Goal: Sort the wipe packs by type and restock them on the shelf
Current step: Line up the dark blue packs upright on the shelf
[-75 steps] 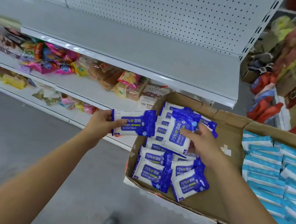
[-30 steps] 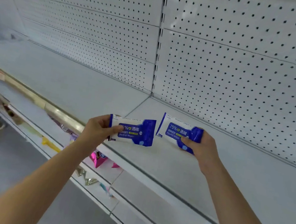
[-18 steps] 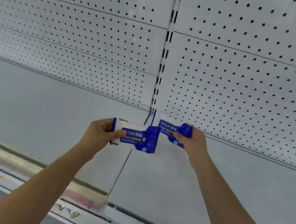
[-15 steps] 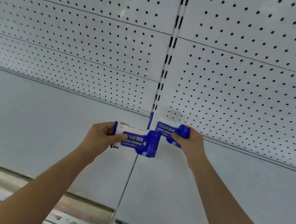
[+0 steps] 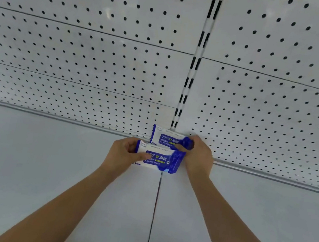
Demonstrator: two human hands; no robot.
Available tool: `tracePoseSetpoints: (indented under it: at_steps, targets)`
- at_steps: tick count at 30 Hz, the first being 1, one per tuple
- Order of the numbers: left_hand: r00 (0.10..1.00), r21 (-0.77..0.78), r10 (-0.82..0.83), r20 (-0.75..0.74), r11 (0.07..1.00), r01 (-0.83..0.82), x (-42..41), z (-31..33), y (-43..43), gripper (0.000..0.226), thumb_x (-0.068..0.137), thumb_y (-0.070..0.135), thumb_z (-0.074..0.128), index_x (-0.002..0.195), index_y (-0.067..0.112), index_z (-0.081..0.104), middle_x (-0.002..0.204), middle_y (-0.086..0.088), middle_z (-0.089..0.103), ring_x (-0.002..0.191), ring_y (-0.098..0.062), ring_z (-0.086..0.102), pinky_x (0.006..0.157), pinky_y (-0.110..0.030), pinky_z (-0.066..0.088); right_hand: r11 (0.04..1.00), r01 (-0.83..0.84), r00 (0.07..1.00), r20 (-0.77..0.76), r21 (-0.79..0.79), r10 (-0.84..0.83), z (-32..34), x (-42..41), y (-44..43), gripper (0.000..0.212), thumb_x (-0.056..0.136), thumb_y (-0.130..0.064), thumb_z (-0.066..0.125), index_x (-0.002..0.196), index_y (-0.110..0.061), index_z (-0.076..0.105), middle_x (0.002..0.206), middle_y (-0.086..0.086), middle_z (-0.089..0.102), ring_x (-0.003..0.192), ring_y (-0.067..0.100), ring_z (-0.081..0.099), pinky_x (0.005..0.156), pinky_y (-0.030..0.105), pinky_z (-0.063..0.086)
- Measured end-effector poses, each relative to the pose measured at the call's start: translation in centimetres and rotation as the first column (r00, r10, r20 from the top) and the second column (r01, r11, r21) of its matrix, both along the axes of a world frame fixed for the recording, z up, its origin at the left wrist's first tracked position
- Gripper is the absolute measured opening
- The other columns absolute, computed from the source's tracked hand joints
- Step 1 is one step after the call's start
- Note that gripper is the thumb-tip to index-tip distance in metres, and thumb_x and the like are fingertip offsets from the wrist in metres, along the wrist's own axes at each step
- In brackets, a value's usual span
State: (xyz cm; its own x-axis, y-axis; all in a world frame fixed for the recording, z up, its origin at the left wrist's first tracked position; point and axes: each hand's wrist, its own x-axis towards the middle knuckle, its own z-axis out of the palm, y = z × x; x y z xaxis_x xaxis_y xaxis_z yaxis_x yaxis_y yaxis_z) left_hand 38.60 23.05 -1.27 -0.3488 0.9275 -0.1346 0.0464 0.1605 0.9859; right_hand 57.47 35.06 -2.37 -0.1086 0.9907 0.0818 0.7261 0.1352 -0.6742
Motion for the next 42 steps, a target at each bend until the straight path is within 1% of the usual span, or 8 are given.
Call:
tracePoseSetpoints:
  at_steps: [6,12,20,25,29,33,37,42]
  targets:
    - [0.999,0.008,0.008,-0.037,1.0,-0.008,0.7,-1.8,2.9,0.026,0.078,0.009,0.082,0.095,0.023,0.067,0.082,0.017,0.076,0.08,-0.005,0.074,0.064,-0.016,0.056,0.99,-0.069,0.934,-0.358,-0.123,0.021,-0.6,1.5,0.8,0.022,0.085,-0.032,0.078,0.1,-0.021,0.066,0.091,-0.01,0.07,0.086,0.006,0.066,0.074,0.024,0.053]
    - [0.941,0.118,0.168,-0.294,0.983,-0.139,2.1,-2.9,5.5,0.04,0.077,0.025,0.086,0.109,0.027,0.063,0.114,0.009,0.059,0.096,-0.006,0.064,0.066,-0.009,0.053,0.981,-0.142,0.739,-0.674,-0.134,0.015,-1.7,3.2,-0.7,0.015,0.103,-0.027,0.053,0.108,-0.024,0.067,0.104,-0.007,0.073,0.1,0.009,0.068,0.083,0.02,0.051]
    - [0.924,0.039,0.215,-0.318,0.976,-0.213,2.4,-3.2,6.3,0.053,0.072,0.037,0.088,0.112,0.033,0.053,0.104,0.014,0.069,0.092,-0.001,0.066,0.082,-0.025,0.057,0.992,-0.077,0.878,-0.478,-0.102,0.019,-1.9,0.8,-0.6,0.046,0.083,-0.014,0.079,0.114,-0.028,0.048,0.101,-0.019,0.065,0.09,-0.002,0.066,0.065,0.009,0.052]
    - [0.822,-0.083,0.06,-0.567,0.988,-0.129,1.5,-3.1,6.2,0.039,0.074,0.048,0.083,0.102,0.038,0.058,0.095,0.02,0.065,0.088,0.0,0.06,0.086,-0.028,0.023,0.993,-0.068,0.859,-0.512,-0.092,0.011,-2.3,0.6,-0.4,0.044,0.086,-0.008,0.075,0.114,-0.032,0.05,0.104,-0.016,0.066,0.096,0.004,0.067,0.073,0.013,0.055]
    - [0.902,-0.044,0.061,-0.427,0.995,-0.088,1.4,-3.8,6.1,0.052,0.068,0.042,0.09,0.103,0.034,0.053,0.107,0.011,0.069,0.09,0.001,0.064,0.089,-0.031,0.054,0.992,-0.079,0.876,-0.482,-0.093,0.025,-2.1,1.0,-0.4,0.046,0.086,-0.006,0.072,0.114,-0.037,0.053,0.102,-0.026,0.064,0.095,-0.007,0.064,0.084,0.015,0.054]
    - [0.898,-0.022,0.168,-0.407,0.981,-0.193,1.3,-4.2,6.6,0.055,0.054,0.064,0.082,0.092,0.042,0.049,0.086,0.024,0.066,0.087,-0.001,0.067,0.095,-0.041,0.051,0.992,-0.054,0.869,-0.495,-0.11,-0.008,-2.0,0.9,-1.2,0.045,0.082,-0.017,0.08,0.119,-0.03,0.057,0.103,-0.021,0.067,0.089,-0.008,0.065,0.071,0.007,0.05]
    - [0.841,-0.007,0.215,-0.496,0.968,-0.252,1.8,-3.7,6.6,0.049,0.069,0.051,0.085,0.103,0.038,0.052,0.084,0.025,0.062,0.086,0.002,0.061,0.087,-0.029,0.027,0.992,0.039,0.892,-0.443,-0.117,-0.087,-2.2,0.5,-1.2,0.037,0.081,-0.019,0.079,0.108,-0.032,0.059,0.094,-0.021,0.068,0.085,-0.005,0.065,0.076,0.02,0.052]
    - [0.817,-0.029,0.217,-0.535,0.961,-0.274,2.3,-3.4,6.6,0.045,0.072,0.05,0.083,0.103,0.035,0.053,0.086,0.021,0.063,0.081,0.0,0.059,0.082,-0.03,0.022,0.994,0.033,0.976,-0.212,-0.104,-0.054,-2.1,-0.5,-0.6,0.028,0.084,-0.028,0.069,0.111,-0.027,0.061,0.093,-0.011,0.069,0.09,0.015,0.065,0.093,0.04,0.048]
